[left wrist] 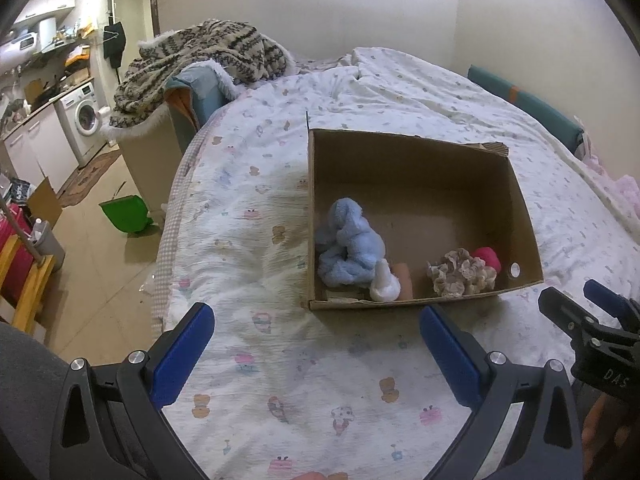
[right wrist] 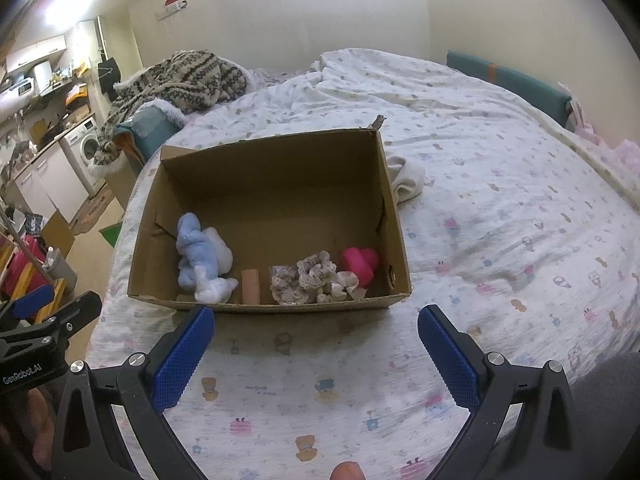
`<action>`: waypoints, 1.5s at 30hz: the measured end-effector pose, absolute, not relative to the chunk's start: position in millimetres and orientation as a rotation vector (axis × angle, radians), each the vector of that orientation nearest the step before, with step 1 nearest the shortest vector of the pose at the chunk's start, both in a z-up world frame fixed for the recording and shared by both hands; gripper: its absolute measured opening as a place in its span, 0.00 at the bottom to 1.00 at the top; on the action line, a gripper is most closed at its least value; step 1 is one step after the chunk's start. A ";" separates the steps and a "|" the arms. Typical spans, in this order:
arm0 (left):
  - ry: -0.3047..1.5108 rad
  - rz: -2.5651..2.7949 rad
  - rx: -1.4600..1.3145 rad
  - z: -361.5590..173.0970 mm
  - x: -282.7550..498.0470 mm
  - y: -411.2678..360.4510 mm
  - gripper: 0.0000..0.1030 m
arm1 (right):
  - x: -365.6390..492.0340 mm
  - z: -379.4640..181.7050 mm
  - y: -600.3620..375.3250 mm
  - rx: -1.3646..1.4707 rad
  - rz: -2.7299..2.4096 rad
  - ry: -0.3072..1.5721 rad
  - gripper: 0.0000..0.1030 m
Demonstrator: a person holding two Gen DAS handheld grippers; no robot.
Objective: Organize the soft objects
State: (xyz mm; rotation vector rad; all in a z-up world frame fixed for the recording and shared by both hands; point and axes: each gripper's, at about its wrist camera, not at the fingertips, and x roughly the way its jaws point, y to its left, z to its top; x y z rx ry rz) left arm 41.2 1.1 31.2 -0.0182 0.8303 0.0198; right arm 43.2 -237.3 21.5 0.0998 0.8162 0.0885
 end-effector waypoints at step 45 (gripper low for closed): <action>0.826 0.005 -0.027 33.5 41.4 -2.9 1.00 | 44.1 21.4 -236.6 0.097 0.087 0.820 1.00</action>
